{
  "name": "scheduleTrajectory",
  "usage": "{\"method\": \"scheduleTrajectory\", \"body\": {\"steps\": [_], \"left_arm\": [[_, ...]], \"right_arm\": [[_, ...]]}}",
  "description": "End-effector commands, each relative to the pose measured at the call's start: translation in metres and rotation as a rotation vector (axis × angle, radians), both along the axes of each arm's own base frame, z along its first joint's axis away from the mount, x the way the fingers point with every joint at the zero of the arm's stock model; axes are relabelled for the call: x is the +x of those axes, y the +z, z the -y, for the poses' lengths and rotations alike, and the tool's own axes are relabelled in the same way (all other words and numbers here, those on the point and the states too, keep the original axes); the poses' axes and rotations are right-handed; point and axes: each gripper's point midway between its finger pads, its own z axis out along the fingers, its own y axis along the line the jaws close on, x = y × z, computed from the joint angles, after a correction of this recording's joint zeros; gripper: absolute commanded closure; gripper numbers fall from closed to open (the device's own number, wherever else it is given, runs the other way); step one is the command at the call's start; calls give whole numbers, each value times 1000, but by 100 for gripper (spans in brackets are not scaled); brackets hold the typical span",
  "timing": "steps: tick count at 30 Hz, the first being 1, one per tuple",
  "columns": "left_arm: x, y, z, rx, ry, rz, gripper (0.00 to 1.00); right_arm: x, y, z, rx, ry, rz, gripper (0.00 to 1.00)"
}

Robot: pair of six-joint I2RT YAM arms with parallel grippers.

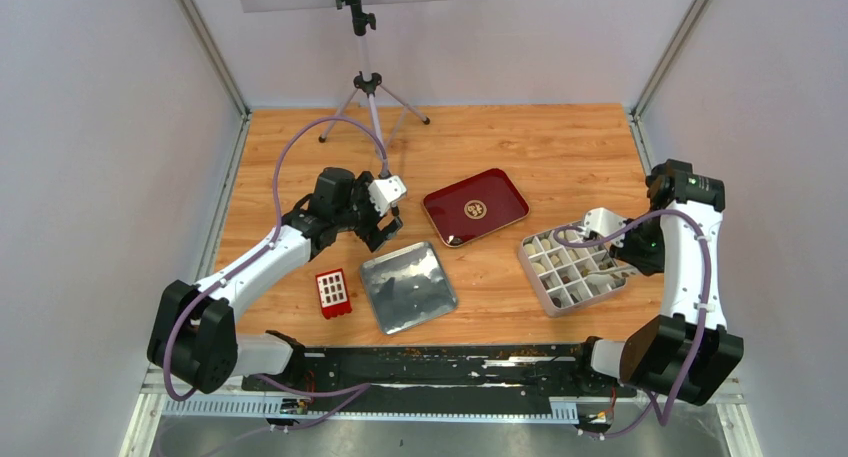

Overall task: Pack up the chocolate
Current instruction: Place the fake chocolate in the packing box.

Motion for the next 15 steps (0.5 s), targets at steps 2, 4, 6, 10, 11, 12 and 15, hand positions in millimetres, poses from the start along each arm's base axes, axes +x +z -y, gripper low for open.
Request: {"method": "scheduleTrajectory", "body": {"steps": [2, 4, 6, 10, 11, 12, 15], "left_arm": [[1, 0, 3, -8, -7, -10, 0], [2, -1, 4, -9, -6, -16, 0], [4, 0, 5, -10, -6, -16, 0], [6, 0, 5, -8, -6, -16, 0], [6, 0, 5, -6, -6, -17, 0], [5, -1, 5, -4, -8, -17, 0], [5, 0, 3, 4, -5, -15, 0]], "right_arm": [[-15, 4, 9, -66, 58, -50, 74], [-15, 5, 10, -75, 62, -51, 72], [-12, 7, 11, -75, 62, -45, 68], [-3, 12, 10, -63, 58, -24, 67], [0, 13, 10, -56, 57, -18, 70], [5, 17, 9, -47, 55, 1, 73], [29, 31, -2, 7, 65, 78, 75]]}}
